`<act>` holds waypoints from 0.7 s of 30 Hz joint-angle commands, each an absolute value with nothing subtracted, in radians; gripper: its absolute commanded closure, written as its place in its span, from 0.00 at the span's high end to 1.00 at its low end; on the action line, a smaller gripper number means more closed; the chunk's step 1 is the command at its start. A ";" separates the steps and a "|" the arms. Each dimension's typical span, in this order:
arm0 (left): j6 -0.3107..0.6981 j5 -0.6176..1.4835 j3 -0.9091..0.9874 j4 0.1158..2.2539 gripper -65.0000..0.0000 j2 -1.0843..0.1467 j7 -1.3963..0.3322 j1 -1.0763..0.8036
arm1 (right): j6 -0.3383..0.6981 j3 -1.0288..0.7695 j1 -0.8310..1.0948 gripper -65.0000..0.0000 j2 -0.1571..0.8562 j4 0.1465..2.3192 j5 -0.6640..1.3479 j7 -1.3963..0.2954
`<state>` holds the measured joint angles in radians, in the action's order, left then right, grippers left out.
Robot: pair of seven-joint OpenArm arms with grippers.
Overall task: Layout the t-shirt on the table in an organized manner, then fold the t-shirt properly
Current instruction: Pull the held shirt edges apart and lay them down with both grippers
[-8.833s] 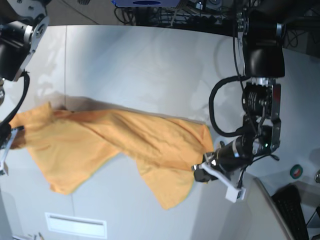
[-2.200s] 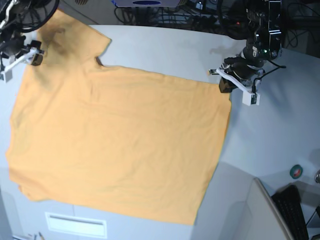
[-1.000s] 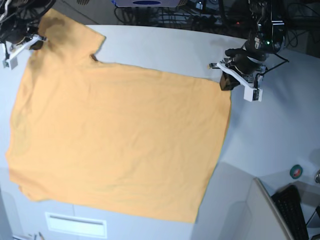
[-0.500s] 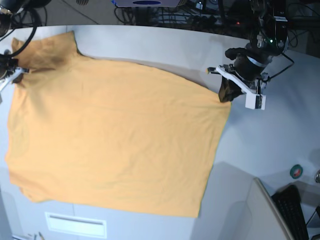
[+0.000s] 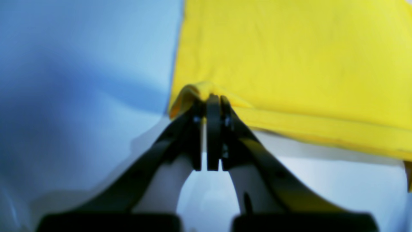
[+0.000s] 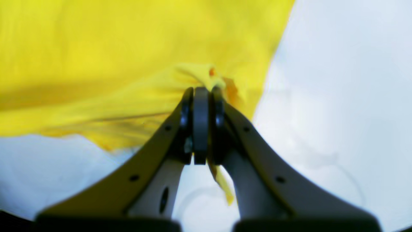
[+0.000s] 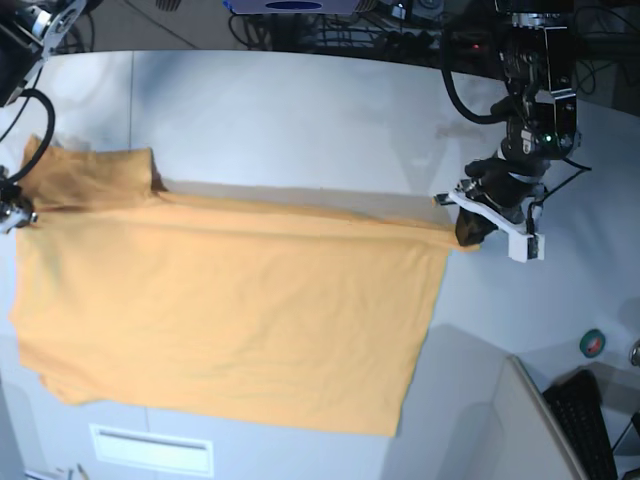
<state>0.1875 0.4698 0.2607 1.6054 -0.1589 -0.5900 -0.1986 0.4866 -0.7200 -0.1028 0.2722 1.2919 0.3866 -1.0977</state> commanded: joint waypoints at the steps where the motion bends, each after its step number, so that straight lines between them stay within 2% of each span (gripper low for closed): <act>1: 0.193 0.473 0.262 1.604 0.00 -0.168 -0.565 -0.176 | 0.487 -0.723 -0.134 0.00 0.300 1.279 0.390 -1.082; 4: 0.193 0.467 0.229 1.554 0.00 -0.168 -0.565 -0.133 | 0.486 -0.714 -0.176 0.00 0.306 1.210 0.384 -1.036; 11: 0.193 0.467 0.216 1.449 0.00 -0.165 -0.565 -0.044 | 0.486 -0.624 -0.277 0.00 0.300 1.052 0.211 -0.905; 21: 0.193 0.467 0.216 1.334 0.00 -0.165 -0.564 0.045 | 0.486 -0.619 -0.329 0.00 0.308 0.955 0.202 -0.845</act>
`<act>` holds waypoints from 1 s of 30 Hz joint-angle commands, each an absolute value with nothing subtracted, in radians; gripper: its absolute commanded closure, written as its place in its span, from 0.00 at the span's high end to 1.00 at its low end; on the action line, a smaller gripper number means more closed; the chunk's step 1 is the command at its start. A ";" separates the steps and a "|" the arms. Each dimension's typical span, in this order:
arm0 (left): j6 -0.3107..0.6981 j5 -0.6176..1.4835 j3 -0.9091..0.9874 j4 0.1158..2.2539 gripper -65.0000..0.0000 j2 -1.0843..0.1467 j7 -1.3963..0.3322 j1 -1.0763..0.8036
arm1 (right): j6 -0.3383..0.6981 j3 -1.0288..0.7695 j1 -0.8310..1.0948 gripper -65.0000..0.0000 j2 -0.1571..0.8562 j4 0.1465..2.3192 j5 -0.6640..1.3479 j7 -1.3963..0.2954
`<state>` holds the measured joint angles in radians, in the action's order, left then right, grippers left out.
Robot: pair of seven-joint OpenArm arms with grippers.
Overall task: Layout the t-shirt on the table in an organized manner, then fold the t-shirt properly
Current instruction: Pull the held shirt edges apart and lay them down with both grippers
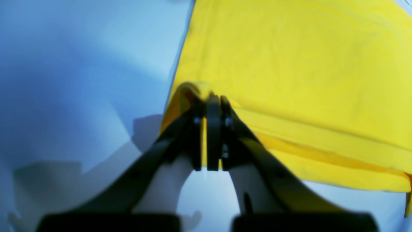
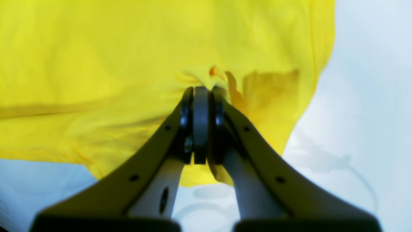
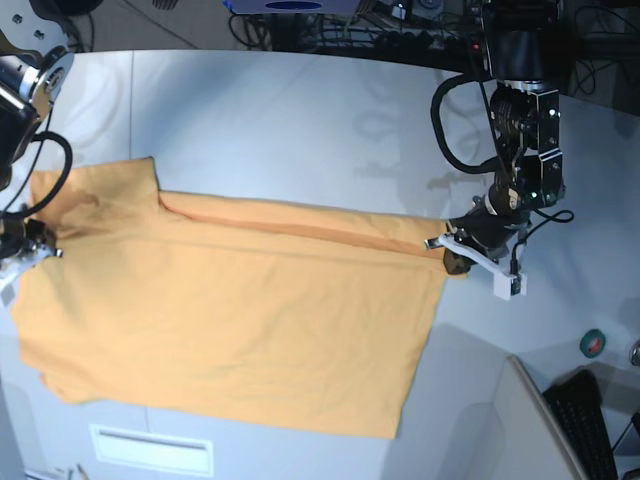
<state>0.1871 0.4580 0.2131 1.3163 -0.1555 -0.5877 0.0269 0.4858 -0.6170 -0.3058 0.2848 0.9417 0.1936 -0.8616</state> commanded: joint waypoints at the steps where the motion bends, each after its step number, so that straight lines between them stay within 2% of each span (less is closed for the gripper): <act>1: 0.193 0.467 0.216 1.326 0.00 -0.165 -0.564 0.053 | 0.486 -0.619 -0.329 0.00 0.306 0.955 0.202 -0.834; 12: 0.193 0.467 0.216 1.317 0.00 -0.165 -0.564 0.111 | 0.486 -0.624 -0.348 0.00 0.308 0.960 0.202 -0.826; 19: 0.193 0.466 0.216 1.198 0.00 -0.165 -0.562 0.180 | 0.414 -0.619 -0.369 0.00 0.308 0.955 0.202 -0.796; 30: 0.193 0.466 0.154 1.084 0.00 -0.166 -0.559 0.262 | 0.410 -0.619 -0.392 0.00 0.306 0.885 0.202 -0.782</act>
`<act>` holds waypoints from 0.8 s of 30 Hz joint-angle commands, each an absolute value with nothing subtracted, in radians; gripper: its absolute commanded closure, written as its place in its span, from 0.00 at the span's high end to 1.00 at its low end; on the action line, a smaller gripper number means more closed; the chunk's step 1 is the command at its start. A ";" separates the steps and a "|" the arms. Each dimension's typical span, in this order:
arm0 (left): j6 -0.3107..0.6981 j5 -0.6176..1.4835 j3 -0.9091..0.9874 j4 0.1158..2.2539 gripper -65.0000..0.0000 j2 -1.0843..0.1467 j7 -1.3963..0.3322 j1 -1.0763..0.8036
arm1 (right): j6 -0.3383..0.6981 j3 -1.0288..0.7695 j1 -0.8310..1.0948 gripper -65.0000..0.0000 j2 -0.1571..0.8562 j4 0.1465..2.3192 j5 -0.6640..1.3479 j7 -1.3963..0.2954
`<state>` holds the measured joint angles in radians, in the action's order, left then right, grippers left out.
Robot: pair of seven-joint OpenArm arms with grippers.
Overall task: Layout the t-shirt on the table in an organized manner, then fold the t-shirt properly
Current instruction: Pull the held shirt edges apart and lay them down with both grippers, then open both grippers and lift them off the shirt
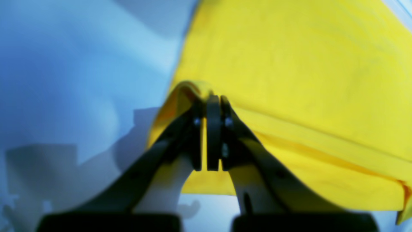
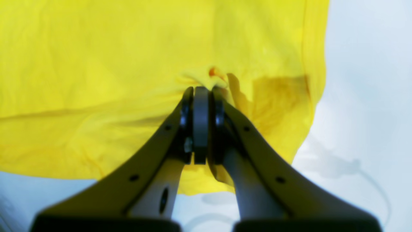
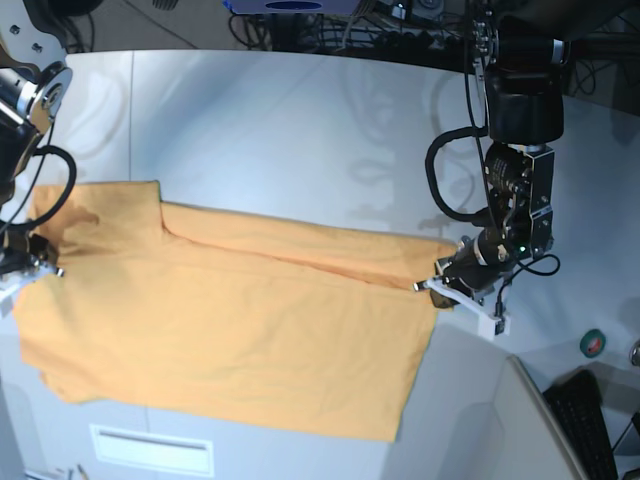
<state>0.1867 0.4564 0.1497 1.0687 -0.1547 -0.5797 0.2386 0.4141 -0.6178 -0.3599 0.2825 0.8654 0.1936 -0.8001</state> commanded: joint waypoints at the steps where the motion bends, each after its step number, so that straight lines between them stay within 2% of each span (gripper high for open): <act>1: 0.193 0.466 0.156 1.089 0.00 -0.166 -0.559 0.263 | 0.410 -0.619 -0.392 0.00 0.306 0.885 0.202 -0.782; 3: 0.193 0.467 0.157 1.090 0.00 -0.166 -0.558 0.268 | 0.410 -0.624 -0.390 0.00 0.306 0.888 0.202 -0.782; 4: 0.193 0.469 0.159 1.090 0.00 -0.166 -0.556 0.268 | 0.410 -0.627 -0.389 0.08 0.306 0.891 0.202 -0.782; 8: 0.193 0.467 0.248 1.090 0.36 -0.166 -0.556 0.269 | 0.410 -0.631 -0.384 0.45 0.323 0.915 0.202 -0.766; 11: 0.193 0.472 0.329 1.092 0.62 -0.165 -0.556 0.280 | 0.410 -0.707 -0.343 0.49 0.321 0.981 0.202 -0.717; 14: 0.193 0.473 0.386 1.136 0.75 -0.166 -0.558 0.262 | 0.410 -0.773 -0.308 0.49 0.320 1.063 0.202 -0.719; 18: 0.196 0.473 0.395 1.288 0.72 -0.165 -0.558 0.147 | 0.414 -0.792 -0.214 0.49 0.285 1.181 0.205 -0.736; 20: 0.196 0.473 0.395 1.330 0.63 -0.163 -0.556 0.096 | 0.415 -0.786 -0.159 0.49 0.263 1.228 0.205 -0.739; 21: 0.197 0.473 0.395 1.334 0.54 -0.163 -0.556 0.077 | 0.415 -0.783 -0.136 0.49 0.251 1.239 0.205 -0.740; 24: 0.197 0.472 0.404 1.331 0.20 -0.166 -0.556 0.045 | 0.417 -0.785 -0.097 0.51 0.217 1.237 0.205 -0.730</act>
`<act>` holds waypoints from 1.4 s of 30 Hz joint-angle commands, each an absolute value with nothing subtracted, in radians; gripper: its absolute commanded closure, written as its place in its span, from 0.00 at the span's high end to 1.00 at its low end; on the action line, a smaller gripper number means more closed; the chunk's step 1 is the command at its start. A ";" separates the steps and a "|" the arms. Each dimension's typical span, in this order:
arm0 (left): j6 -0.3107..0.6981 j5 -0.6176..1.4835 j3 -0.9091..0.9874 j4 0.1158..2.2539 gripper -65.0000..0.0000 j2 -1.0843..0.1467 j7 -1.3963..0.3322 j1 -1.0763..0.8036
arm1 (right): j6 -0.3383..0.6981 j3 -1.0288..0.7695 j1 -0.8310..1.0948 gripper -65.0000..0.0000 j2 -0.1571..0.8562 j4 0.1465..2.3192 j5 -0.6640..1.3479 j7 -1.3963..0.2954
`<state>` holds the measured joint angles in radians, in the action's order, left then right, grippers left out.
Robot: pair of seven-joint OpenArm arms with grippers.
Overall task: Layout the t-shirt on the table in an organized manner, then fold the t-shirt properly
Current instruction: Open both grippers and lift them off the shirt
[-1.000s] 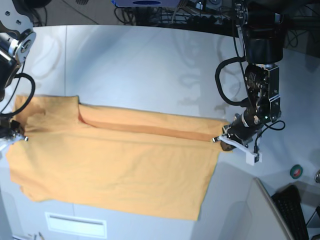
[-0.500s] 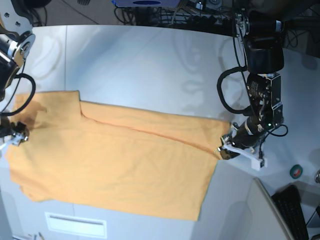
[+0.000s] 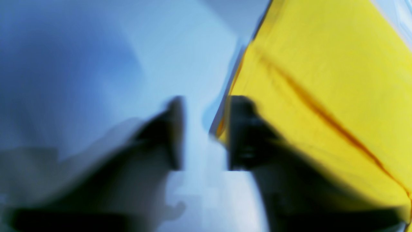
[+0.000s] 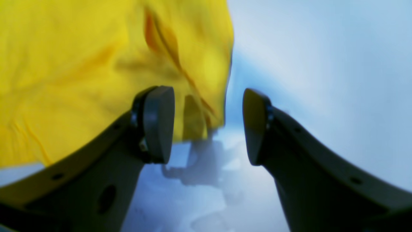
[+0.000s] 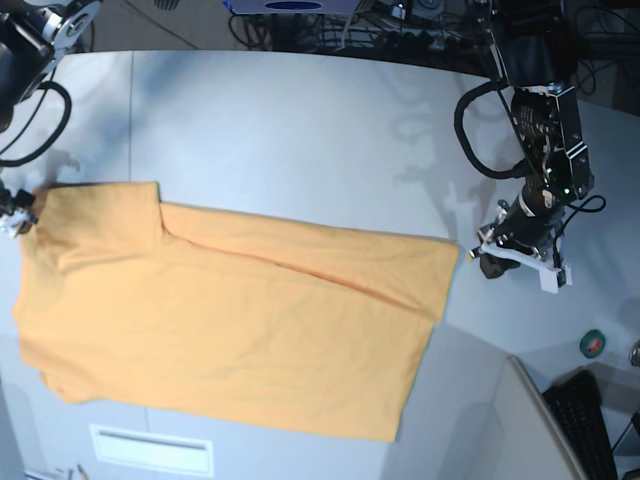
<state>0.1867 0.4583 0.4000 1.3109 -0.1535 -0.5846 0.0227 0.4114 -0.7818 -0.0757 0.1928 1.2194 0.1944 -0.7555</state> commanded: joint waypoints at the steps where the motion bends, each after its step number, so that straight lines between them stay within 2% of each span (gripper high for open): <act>1: 0.197 0.469 0.406 1.331 0.07 -0.170 -0.556 0.031 | 0.417 -0.785 -0.090 0.53 0.213 1.236 0.205 -0.717; 2: 0.197 0.469 0.406 1.331 0.00 -0.171 -0.556 0.019 | 0.417 -0.783 -0.088 0.56 0.203 1.222 0.205 -0.702; 4: 0.197 0.467 0.406 1.331 0.00 -0.171 -0.556 -0.001 | 0.417 -0.783 -0.093 0.59 0.203 1.175 0.205 -0.677; 14: 0.197 0.467 0.406 1.333 0.00 -0.173 -0.556 -0.036 | 0.417 -0.782 -0.093 0.58 0.203 1.147 0.203 -0.671; 16: 0.197 0.467 0.406 1.333 0.00 -0.173 -0.556 -0.036 | 0.417 -0.782 -0.093 0.51 0.203 1.147 0.203 -0.674; 20: 0.197 0.467 0.406 1.333 0.00 -0.173 -0.556 -0.036 | 0.417 -0.782 -0.093 0.23 0.196 1.147 0.203 -0.677; 26: 0.197 0.467 0.406 1.333 0.00 -0.173 -0.556 -0.038 | 0.417 -0.782 -0.094 0.00 0.196 1.145 0.203 -0.679; 34: 0.197 0.467 0.406 1.334 0.00 -0.173 -0.556 -0.050 | 0.417 -0.783 -0.128 0.00 0.194 1.145 0.203 -0.707; 42: 0.197 0.467 0.406 1.336 0.00 -0.173 -0.558 -0.051 | 0.412 -0.782 -0.245 0.00 0.197 1.145 0.203 -0.757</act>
<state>0.1902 0.4568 0.4042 1.3140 -0.1589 -0.5789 -0.0620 0.4107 -0.7795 -0.2256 0.1764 1.1297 0.1982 -0.7734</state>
